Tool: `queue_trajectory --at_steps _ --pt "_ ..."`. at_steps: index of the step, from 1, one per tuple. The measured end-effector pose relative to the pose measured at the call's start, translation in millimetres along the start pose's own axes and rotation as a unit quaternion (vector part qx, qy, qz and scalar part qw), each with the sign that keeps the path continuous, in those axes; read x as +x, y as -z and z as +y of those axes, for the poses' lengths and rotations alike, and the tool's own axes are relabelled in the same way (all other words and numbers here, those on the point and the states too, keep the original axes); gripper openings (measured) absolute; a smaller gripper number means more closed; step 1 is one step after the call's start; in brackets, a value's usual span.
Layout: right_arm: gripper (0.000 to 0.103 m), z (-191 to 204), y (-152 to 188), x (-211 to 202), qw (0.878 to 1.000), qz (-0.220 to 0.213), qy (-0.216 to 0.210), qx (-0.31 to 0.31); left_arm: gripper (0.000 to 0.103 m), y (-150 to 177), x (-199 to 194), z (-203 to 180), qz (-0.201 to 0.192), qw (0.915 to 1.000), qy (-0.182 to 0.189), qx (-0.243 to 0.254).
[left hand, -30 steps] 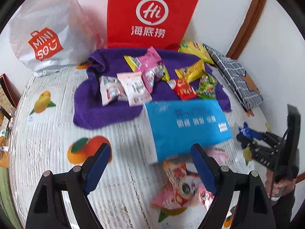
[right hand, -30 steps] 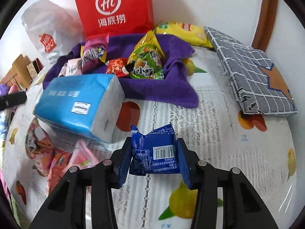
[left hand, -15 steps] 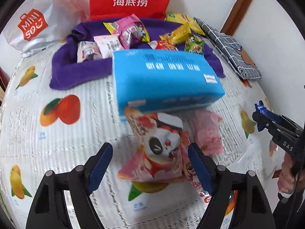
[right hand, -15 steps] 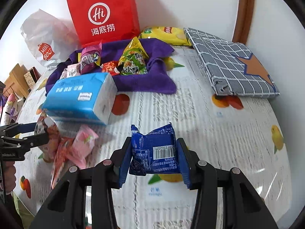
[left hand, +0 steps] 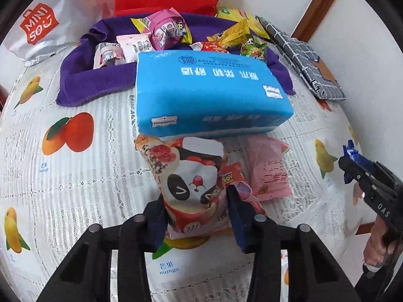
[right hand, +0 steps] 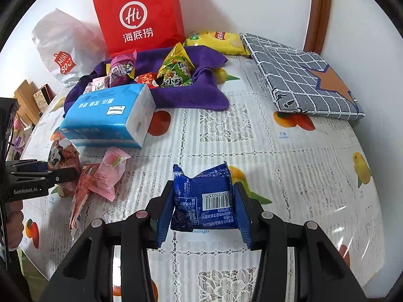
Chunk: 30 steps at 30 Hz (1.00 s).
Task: Organize snacks
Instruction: 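Carry the blue packet and panda-face bag onto the purple towel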
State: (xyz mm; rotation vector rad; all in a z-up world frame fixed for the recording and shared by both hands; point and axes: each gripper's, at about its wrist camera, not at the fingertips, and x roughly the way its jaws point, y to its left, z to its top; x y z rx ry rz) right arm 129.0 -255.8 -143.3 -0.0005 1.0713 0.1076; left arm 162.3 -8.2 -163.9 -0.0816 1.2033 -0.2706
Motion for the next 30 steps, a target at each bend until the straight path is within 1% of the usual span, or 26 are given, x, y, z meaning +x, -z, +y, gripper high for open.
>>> queue_trajectory --at_steps 7,14,21,26,30 --pt "0.045 0 3 -10 1.000 -0.007 -0.005 0.007 0.039 5 -26 5 -0.022 0.9997 -0.004 -0.006" --pt "0.045 9 0 -32 1.000 -0.025 -0.009 0.004 0.039 7 -57 5 -0.042 0.9990 -0.009 -0.011" --pt "0.045 24 -13 -54 0.999 -0.043 -0.022 0.007 0.039 1 -87 5 -0.063 0.9976 0.001 -0.028" --pt "0.045 32 -27 -69 0.998 -0.060 -0.030 0.005 0.039 -6 -107 5 -0.084 0.9961 -0.004 -0.028" --pt "0.045 39 -38 -76 0.997 -0.071 -0.033 0.003 0.039 -14 -117 5 -0.092 0.9953 -0.002 -0.029"
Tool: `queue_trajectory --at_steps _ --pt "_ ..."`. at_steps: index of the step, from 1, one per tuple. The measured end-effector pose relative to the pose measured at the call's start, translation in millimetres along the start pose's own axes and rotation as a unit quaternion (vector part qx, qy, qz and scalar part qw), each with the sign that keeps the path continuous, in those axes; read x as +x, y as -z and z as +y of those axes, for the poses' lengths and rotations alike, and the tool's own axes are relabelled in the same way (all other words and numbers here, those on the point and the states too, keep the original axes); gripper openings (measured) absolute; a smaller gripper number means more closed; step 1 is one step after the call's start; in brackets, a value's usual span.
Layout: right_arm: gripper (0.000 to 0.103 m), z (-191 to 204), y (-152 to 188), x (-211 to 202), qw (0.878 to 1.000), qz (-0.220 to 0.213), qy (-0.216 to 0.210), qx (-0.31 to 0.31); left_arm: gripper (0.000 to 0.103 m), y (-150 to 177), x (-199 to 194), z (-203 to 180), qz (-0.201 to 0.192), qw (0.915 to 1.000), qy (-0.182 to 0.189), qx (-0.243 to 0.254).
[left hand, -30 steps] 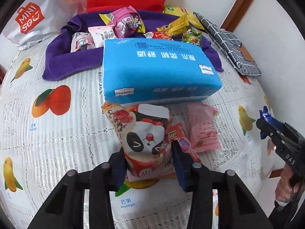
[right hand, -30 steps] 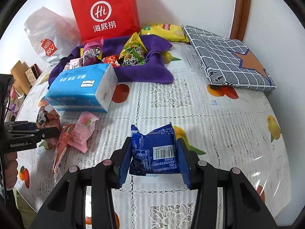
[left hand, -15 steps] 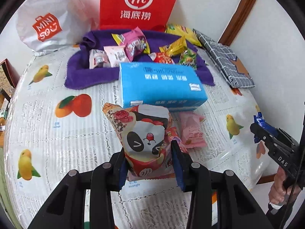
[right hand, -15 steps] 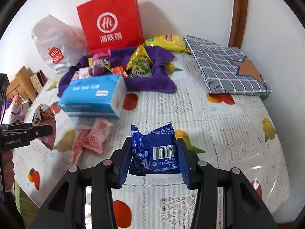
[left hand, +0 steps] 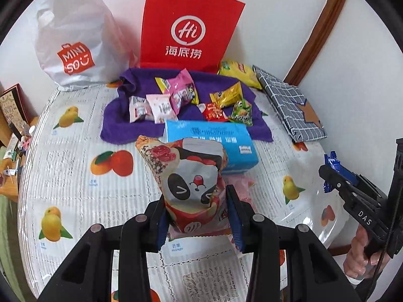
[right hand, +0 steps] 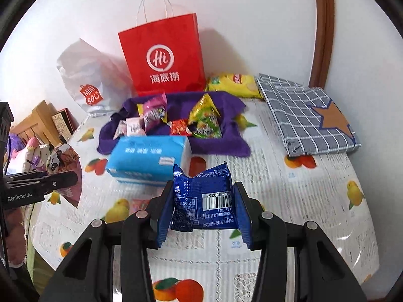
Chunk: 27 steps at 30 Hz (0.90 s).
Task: Organize snacks
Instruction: 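Carry the blue packet and panda-face bag onto the purple towel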
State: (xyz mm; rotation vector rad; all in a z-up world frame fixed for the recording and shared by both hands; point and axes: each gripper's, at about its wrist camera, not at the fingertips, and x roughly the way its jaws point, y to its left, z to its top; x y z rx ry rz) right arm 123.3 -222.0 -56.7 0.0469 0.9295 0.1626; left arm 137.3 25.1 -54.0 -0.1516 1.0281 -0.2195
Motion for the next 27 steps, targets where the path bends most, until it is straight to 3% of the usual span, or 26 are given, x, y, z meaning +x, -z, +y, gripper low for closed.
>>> queue_trajectory --at_steps 27 --pt "0.045 23 -78 7 0.999 -0.043 -0.008 -0.016 0.039 -57 -11 0 -0.041 0.9991 0.004 0.006"
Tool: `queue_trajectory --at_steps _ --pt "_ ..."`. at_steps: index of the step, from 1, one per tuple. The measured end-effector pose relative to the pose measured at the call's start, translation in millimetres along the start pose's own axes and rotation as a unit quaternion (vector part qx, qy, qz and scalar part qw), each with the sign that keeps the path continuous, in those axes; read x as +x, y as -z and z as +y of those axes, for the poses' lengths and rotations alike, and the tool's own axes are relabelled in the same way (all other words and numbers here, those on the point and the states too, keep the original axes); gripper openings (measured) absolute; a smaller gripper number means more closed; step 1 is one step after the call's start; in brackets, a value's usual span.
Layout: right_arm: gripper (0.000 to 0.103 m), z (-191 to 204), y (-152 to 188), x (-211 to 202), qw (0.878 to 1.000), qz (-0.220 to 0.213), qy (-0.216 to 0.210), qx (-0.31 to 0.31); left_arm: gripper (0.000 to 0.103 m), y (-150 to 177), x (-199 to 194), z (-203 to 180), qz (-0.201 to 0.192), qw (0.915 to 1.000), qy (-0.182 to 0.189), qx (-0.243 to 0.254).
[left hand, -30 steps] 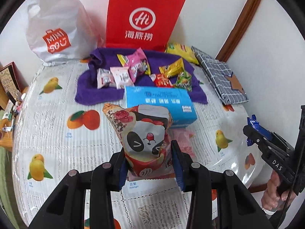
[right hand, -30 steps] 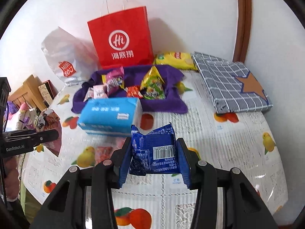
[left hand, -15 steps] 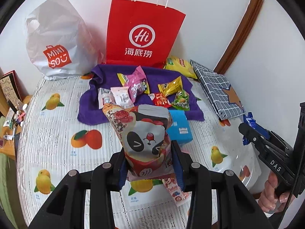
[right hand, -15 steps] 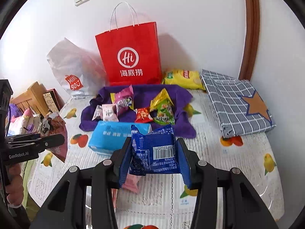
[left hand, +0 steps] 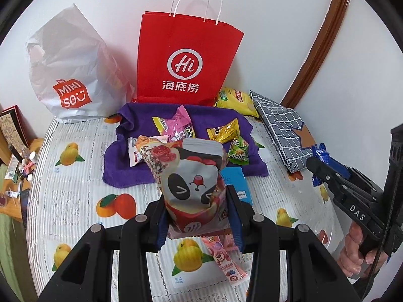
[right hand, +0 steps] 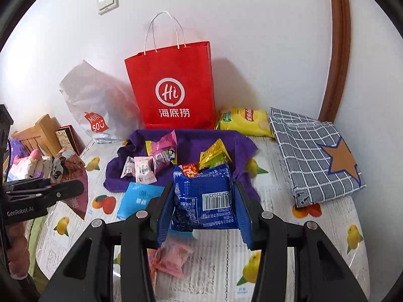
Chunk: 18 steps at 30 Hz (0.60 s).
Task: Organize snacks
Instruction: 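Carry the blue packet and panda-face bag onto the purple towel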
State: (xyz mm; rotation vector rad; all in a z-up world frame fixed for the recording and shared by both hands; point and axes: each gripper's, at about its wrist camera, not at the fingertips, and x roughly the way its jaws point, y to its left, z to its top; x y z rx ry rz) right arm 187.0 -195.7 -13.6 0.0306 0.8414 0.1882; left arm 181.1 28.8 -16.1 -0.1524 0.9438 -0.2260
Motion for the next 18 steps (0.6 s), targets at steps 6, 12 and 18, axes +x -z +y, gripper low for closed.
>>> queue_trajectory --at_steps 6,12,18 --pt "0.045 5 -15 17 1.000 0.001 -0.003 -0.004 0.039 -12 9 9 -0.001 1.0000 -0.006 -0.001" --pt "0.045 9 -33 39 1.000 0.005 -0.004 -0.009 0.039 -28 25 21 -0.003 0.9999 -0.008 -0.008" --pt "0.045 10 -47 70 1.000 0.012 -0.007 -0.011 0.039 -47 44 31 0.000 0.9998 -0.022 -0.004"
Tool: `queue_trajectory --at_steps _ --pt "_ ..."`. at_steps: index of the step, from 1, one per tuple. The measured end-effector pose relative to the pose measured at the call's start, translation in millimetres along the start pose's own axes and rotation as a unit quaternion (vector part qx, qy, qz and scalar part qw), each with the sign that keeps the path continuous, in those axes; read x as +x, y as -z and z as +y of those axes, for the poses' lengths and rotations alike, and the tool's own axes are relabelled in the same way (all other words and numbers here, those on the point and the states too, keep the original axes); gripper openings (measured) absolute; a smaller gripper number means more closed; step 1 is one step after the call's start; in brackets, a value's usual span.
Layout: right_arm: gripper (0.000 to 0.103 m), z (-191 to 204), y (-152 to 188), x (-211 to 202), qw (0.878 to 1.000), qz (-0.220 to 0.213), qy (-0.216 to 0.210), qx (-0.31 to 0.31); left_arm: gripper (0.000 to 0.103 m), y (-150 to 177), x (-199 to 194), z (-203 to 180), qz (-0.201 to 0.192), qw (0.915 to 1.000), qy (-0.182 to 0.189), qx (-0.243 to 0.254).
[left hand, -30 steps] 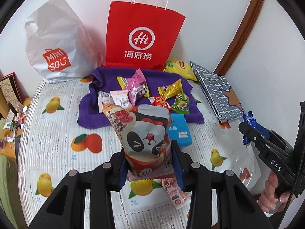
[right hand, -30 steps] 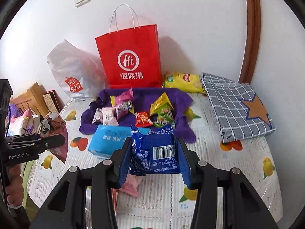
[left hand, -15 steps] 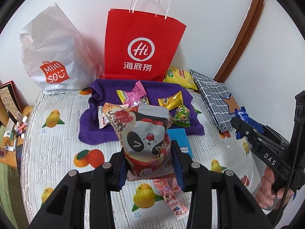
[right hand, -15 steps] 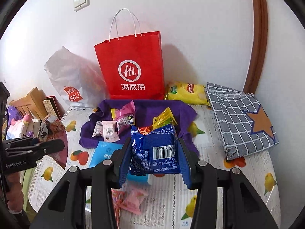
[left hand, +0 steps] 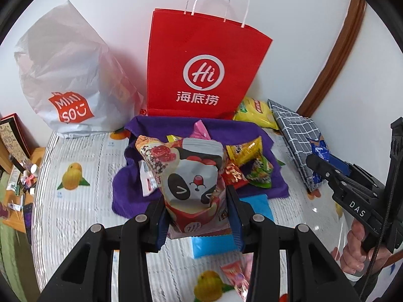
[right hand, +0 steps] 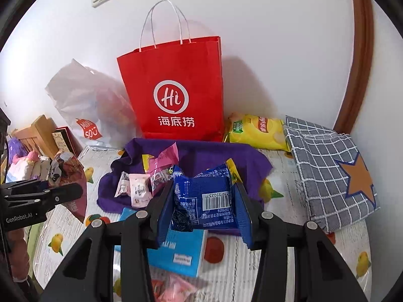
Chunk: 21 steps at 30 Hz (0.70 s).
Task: Organize snacks
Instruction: 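Carry the blue packet and panda-face bag onto the purple towel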
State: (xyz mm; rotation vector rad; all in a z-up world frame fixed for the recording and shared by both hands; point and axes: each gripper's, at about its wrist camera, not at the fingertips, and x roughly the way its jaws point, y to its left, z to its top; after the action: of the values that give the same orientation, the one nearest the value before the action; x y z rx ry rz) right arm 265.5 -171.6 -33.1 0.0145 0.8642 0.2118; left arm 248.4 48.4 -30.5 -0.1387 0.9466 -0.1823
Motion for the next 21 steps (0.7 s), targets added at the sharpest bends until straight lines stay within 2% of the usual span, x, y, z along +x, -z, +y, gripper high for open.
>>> queue_trajectory --at_steps 11,21 --pt "0.045 -3 -19 52 1.000 0.010 -0.001 0.006 0.039 -35 29 21 -0.003 0.9999 -0.012 -0.005" --pt "0.045 -5 -35 100 1.000 0.016 -0.006 0.009 0.039 -44 62 30 0.019 0.9997 -0.013 -0.012"
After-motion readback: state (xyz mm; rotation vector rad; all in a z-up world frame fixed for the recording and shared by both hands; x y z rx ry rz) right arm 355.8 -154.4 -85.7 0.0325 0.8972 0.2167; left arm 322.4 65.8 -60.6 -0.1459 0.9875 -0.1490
